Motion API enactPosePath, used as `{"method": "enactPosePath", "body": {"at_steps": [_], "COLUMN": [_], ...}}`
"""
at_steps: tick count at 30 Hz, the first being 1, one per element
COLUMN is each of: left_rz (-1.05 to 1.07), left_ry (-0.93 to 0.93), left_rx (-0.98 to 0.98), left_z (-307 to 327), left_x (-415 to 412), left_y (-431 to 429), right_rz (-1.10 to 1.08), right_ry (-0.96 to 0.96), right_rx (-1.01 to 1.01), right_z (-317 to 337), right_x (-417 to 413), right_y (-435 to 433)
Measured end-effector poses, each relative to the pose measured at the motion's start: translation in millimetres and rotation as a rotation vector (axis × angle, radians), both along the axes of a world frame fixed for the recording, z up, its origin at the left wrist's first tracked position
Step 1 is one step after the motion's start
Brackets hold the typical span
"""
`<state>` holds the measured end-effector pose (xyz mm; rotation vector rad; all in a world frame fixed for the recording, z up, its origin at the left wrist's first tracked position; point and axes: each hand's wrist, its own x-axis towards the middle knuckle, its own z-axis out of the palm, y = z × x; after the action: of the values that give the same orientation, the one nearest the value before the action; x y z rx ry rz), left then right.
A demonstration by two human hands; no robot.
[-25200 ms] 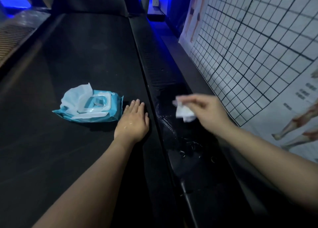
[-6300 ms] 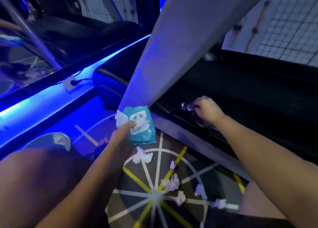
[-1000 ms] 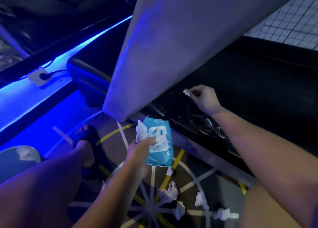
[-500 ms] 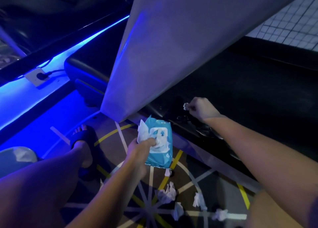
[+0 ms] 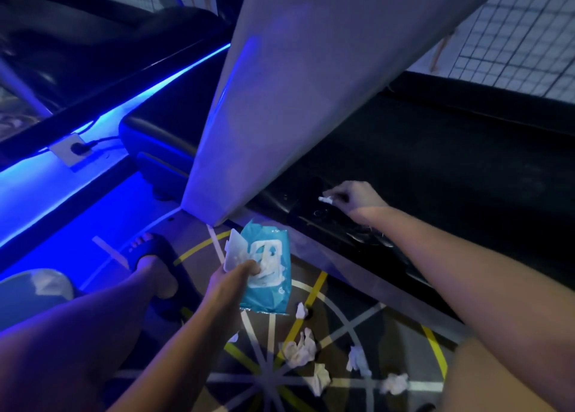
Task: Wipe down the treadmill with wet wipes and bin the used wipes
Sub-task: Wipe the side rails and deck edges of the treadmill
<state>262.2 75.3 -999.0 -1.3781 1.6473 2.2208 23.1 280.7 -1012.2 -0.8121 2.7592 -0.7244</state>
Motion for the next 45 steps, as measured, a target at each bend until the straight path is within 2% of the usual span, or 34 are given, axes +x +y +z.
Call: {"method": "enactPosePath", "body": {"at_steps": [8, 15, 20, 24, 35, 38, 42, 45], "left_rz": [0.005, 0.041, 0.089, 0.090, -0.023, -0.052, -0.079, -0.070], "left_ry": [-0.053, 0.012, 0.059, 0.048, -0.020, -0.022, -0.016, -0.014], "left_rx": [0.033, 0.078, 0.103, 0.088, 0.071, 0.075, 0.059, 0.071], "left_z": [1.5, 5.3, 12.5, 13.4, -7.2, -11.4, -16.2, -19.4], "left_x": [-9.5, -16.0, -6.8, 4.4, 11.4, 5.4, 3.5, 2.8], "left_y": [2.2, 30.2, 32.6, 22.2, -15.3, -16.6, -22.9, -26.5], "right_rz": [0.189, 0.116, -0.270, -0.502, -0.485, -0.518, -0.517, -0.473], "right_ry": [0.035, 0.010, -0.006, -0.068, -0.150, -0.223, -0.389, -0.320], "right_rx": [0.141, 0.186, -0.048, -0.177, -0.372, -0.416, -0.592, -0.502], "right_z": [-1.8, 17.1, 49.3, 43.7, 13.5, 7.7, 5.3, -3.4], "right_x": [21.5, 48.1, 52.0, 50.8, 23.1, 7.2, -9.8, -15.2], "right_y": [1.7, 25.2, 48.4, 56.8, 11.8, -9.3, -25.3, -29.8]}}
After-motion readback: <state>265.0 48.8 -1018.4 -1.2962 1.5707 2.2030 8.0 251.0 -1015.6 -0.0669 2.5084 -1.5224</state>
